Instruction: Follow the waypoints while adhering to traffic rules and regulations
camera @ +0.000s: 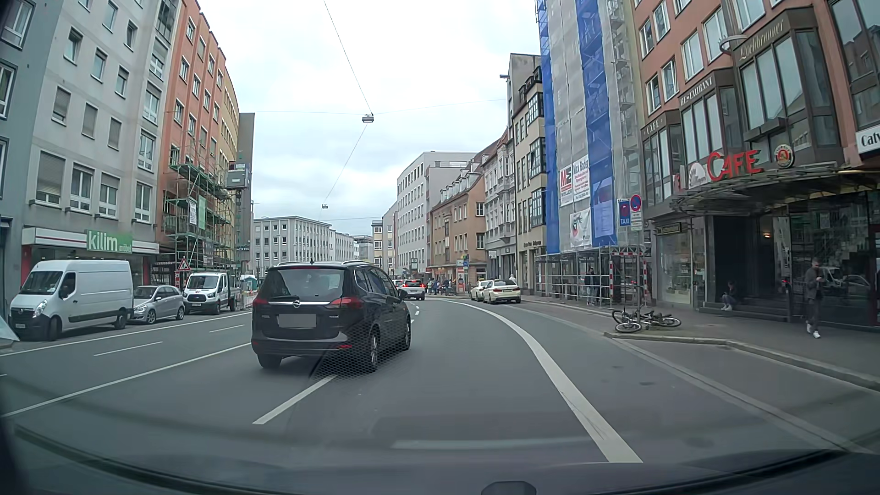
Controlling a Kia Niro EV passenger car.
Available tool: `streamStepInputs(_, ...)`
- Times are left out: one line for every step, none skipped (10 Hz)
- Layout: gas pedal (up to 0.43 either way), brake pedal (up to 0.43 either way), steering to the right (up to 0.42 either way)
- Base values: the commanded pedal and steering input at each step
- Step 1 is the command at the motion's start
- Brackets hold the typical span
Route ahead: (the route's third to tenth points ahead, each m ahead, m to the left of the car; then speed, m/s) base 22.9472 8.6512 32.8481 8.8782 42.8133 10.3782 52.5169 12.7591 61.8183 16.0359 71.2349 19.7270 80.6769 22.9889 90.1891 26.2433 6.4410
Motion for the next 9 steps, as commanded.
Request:
streamStepInputs(0.000,0.165,-0.005)
streamStepInputs(0.000,0.152,-0.004)
streamStepInputs(0.000,0.152,-0.004)
streamStepInputs(0.000,0.152,-0.004)
streamStepInputs(0.000,0.152,-0.004)
streamStepInputs(0.000,0.152,-0.004)
streamStepInputs(0.000,0.152,-0.004)
streamStepInputs(0.000,0.140,-0.004)
streamStepInputs(0.000,0.128,-0.004)
